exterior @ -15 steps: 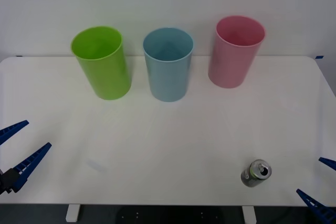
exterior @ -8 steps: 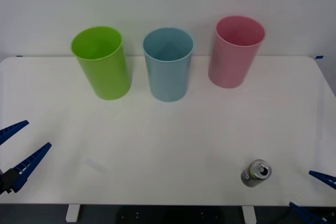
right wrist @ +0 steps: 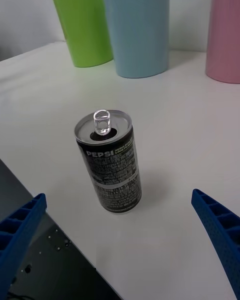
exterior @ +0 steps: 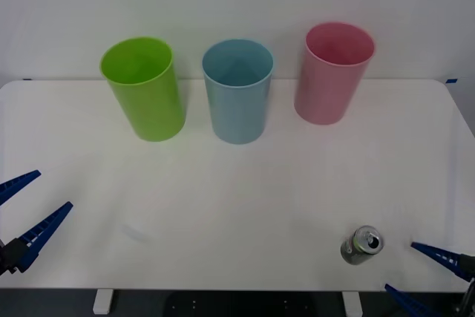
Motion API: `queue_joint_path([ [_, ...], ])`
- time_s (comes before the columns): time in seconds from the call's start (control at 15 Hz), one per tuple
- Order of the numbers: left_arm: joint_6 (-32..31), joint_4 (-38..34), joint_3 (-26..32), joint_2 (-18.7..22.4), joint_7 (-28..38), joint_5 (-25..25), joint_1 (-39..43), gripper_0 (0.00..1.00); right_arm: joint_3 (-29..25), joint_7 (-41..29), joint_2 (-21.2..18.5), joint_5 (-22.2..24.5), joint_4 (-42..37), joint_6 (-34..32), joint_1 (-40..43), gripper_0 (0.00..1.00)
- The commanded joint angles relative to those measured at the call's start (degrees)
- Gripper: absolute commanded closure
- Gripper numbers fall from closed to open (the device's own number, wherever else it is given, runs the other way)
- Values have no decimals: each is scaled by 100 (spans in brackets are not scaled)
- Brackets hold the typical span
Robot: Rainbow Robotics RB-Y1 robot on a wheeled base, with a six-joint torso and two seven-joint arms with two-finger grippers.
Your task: Grasp the object on the table and drop it into the matching bin: aluminum can to the light blue bin, PET bottle to the pink bin.
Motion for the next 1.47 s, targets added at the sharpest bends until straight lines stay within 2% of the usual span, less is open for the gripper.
queue_joint_path([
  [0.07,0,0,0,0,0,0,0,0,-6,79,226,219,9,153,-127,0],
  [0.4,0,0,0,0,0,0,0,0,47,141,613,500,9,373,-320,0],
  [1.0,0,0,0,0,0,0,0,0,662,299,700,500,9,1173,-584,0],
  [1.4,0,0,0,0,0,0,0,0,803,352,736,500,9,1393,-672,0],
  [1.47,0,0,0,0,0,0,0,0,812,369,727,500,9,1393,-689,13],
])
